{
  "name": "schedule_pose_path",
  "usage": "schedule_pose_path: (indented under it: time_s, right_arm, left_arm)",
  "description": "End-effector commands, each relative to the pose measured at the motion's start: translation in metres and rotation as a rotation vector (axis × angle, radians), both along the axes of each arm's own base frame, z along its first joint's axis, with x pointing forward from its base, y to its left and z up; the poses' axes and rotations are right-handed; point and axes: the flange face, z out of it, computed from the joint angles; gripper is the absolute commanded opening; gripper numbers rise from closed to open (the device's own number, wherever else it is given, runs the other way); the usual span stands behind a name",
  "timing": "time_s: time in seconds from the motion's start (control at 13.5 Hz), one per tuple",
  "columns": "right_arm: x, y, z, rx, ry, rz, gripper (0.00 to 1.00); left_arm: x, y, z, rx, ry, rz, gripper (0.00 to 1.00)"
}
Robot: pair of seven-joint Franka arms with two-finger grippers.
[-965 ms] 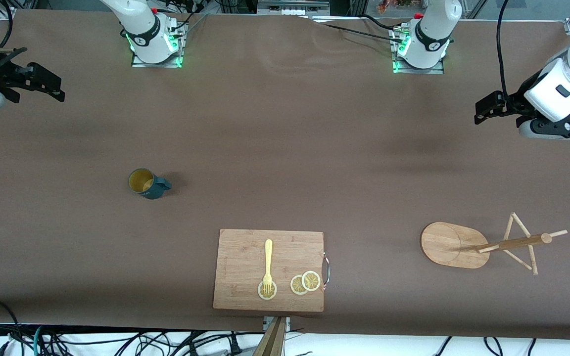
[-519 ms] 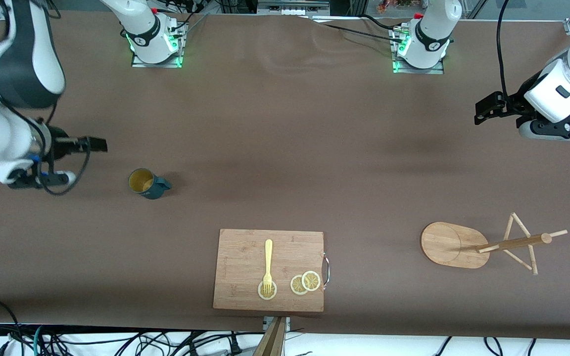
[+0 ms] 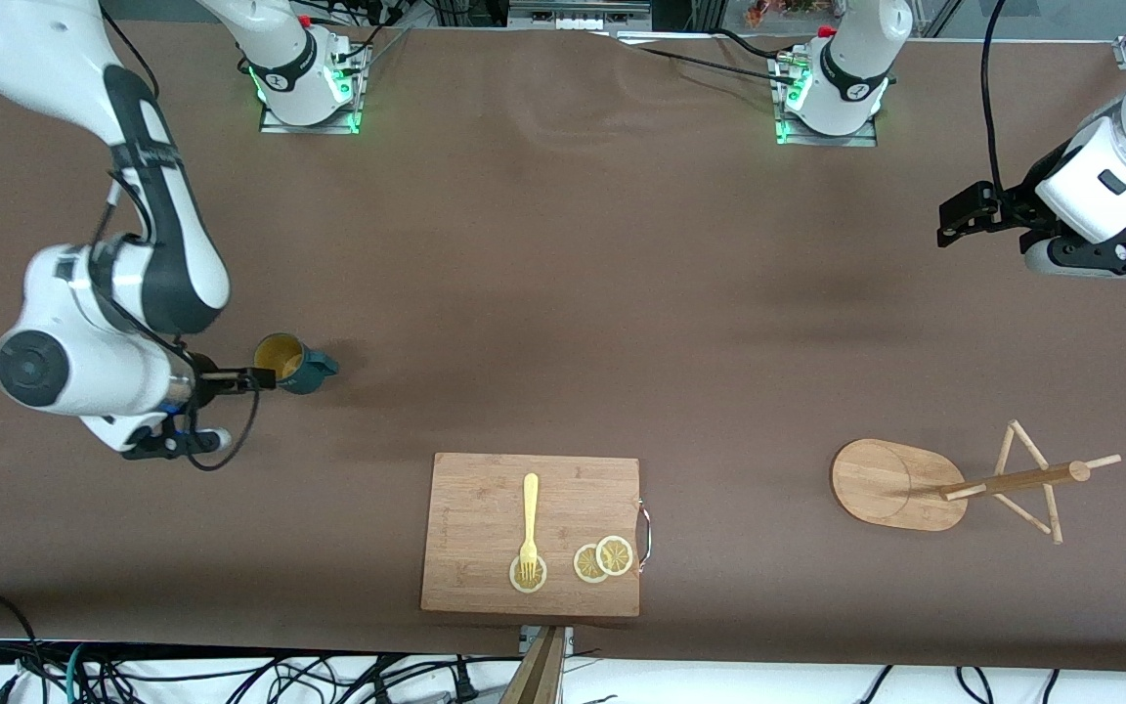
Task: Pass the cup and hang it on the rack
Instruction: 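Reach the right gripper down to the teal mug's rim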
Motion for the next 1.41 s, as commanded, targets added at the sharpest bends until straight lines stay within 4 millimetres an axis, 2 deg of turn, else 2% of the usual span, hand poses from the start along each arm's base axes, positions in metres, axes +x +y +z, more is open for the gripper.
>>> schedule_pose_path:
  time_s: [0.0, 0.07, 0.15, 0.52, 0.67, 0.82, 1.04, 1.19, 1.34]
  right_arm:
    - [-0.018, -0.002, -0.033, 0.005, 0.001, -0.003, 1.00]
    - [-0.024, -0.004, -0.038, 0.003, 0.019, -0.006, 1.00]
    - [-0.025, -0.004, -0.035, 0.003, 0.030, -0.004, 1.00]
    - [-0.010, -0.005, -0.002, 0.001, -0.023, 0.022, 1.00]
    - [-0.018, -0.007, 0.005, -0.001, 0.004, 0.026, 1.00]
    - [-0.035, -0.012, 0.001, -0.003, 0.055, 0.023, 1.00]
    - [-0.066, -0.018, -0.015, -0.006, 0.069, 0.014, 1.00]
    - [-0.071, -0.023, -0.029, -0.008, 0.052, 0.008, 1.00]
    - [-0.066, -0.022, -0.042, -0.004, 0.029, 0.003, 0.97]
  left_arm:
    - [0.003, 0.001, 0.006, 0.020, -0.005, -0.007, 1.00]
    - [0.003, 0.001, 0.006, 0.020, -0.005, -0.007, 1.00]
    - [0.003, 0.001, 0.006, 0.020, -0.005, -0.007, 1.00]
    - [0.003, 0.001, 0.006, 0.020, -0.005, -0.007, 1.00]
    - [0.003, 0.001, 0.006, 0.020, -0.005, -0.007, 1.00]
    - [0.003, 0.001, 0.006, 0.020, -0.005, -0.007, 1.00]
    - [0.003, 0.001, 0.006, 0.020, -0.005, -0.007, 1.00]
    - [0.003, 0.001, 0.006, 0.020, -0.005, -0.007, 1.00]
    - [0.003, 0.001, 0.006, 0.020, -0.005, -0.007, 1.00]
